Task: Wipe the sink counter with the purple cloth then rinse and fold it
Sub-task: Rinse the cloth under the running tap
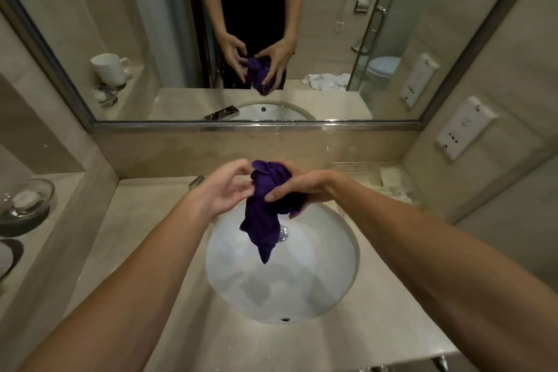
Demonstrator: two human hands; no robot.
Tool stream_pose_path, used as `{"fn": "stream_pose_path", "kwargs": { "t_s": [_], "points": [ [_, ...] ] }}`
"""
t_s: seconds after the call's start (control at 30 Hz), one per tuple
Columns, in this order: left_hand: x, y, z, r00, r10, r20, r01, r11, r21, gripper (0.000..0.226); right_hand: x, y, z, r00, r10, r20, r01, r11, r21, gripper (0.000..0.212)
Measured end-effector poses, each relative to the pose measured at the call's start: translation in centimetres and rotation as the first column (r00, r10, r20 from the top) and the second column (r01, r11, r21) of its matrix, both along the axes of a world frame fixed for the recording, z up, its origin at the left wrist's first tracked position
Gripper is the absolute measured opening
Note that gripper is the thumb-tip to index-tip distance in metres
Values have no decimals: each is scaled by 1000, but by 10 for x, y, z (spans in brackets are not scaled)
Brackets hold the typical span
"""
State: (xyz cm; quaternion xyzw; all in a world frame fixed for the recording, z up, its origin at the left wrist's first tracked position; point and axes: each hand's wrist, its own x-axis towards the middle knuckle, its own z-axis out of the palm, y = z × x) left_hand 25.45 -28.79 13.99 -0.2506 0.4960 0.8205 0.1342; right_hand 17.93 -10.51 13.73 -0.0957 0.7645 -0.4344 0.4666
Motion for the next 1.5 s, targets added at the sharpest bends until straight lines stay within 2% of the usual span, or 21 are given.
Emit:
{"fn": "stream_pose_path", "kwargs": {
  "t_s": [0.07, 0.1, 0.17, 0.23, 0.3, 0.33, 0.4, 0.47, 0.5, 0.57, 0.63, 0.7, 0.8, 0.9, 1.0, 1.13, 1.23, 1.27, 1.33, 1.4, 1.5],
  "points": [
    [1, -1, 2, 998, -48, -36, 49, 997, 52, 13, 4, -1, -1, 993, -52, -106, 56, 998, 33, 80],
    [2, -3, 1, 995, -89, -52, 89, 996, -9, 18, 4, -1, -3, 989, -73, -125, 78, 996, 37, 76],
    [3, -3, -8, 983, -165, -77, 142, 960, -241, 33, 4, 0, -5, 990, -94, -108, 99, 994, 41, 72],
    [6, -3, -21, 968, -247, -39, 201, 859, -470, 45, 4, 0, -4, 997, -61, -50, 64, 996, 65, 64],
    [10, -8, -32, 939, -333, 85, 322, 764, -560, 43, 4, 2, -6, 1000, -22, -10, 23, 995, 93, 48],
    [12, -12, -38, 917, -375, 138, 390, 762, -517, 41, 3, 3, -9, 1000, -30, 5, 29, 994, 103, 42],
    [17, -17, -48, 898, -412, 153, 440, 837, -326, 34, 3, 2, -16, 997, -76, 28, 72, 991, 115, 45],
    [21, -16, -52, 928, -346, 136, 362, 925, -116, 28, 3, -1, -24, 993, -112, 39, 106, 985, 134, 48],
    [22, -14, -54, 938, -313, 149, 330, 938, -107, 26, 3, -5, -26, 994, -98, 58, 89, 985, 147, 45],
    [22, -7, -61, 939, -277, 205, 328, 901, -283, 21, 4, -10, -31, 993, -22, 116, 0, 981, 193, 48],
    [20, -5, -69, 925, -276, 262, 372, 796, -477, 14, 2, -19, -34, 993, 23, 119, -51, 969, 242, 68],
    [19, -8, -77, 930, -234, 284, 360, 733, -577, 10, -2, -32, -42, 1000, -8, 8, 5, 970, 244, 72],
    [21, -14, -89, 949, -187, 252, 313, 628, -713, 14, -8, -53, -57, 968, -87, -234, 131, 975, 180, 54],
    [28, -17, -97, 928, -192, 318, 368, 591, -718, 15, -12, -72, -72, 953, -90, -290, 136, 981, 141, 50],
    [36, -22, -106, 901, -200, 386, 419, 631, -652, 28, -13, -83, -89, 939, -137, -316, 186, 974, 130, 48],
    [45, -23, -114, 893, -208, 400, 436, 623, -649, 5, -13, -88, -104, 925, -192, -329, 239, 965, 109, 46],
    [46, -26, -123, 892, -214, 399, 441, 612, -656, 8, -18, -98, -116, 934, -198, -297, 225, 973, 56, 25],
    [46, -27, -126, 891, -214, 399, 441, 613, -656, 9, -17, -103, -114, 940, -213, -267, 232, 972, 40, 25],
    [46, -29, -133, 892, -211, 399, 439, 611, -658, 10, -21, -116, -112, 959, -206, -196, 214, 977, 16, 36],
    [46, -31, -139, 893, -204, 401, 436, 614, -659, 12, -28, -127, -115, 974, -175, -144, 180, 983, 25, 61],
    [48, -33, -149, 899, -198, 390, 420, 642, -642, 13, -34, -135, -123, 986, -127, -112, 127, 992, -6, 65]
  ]
}}
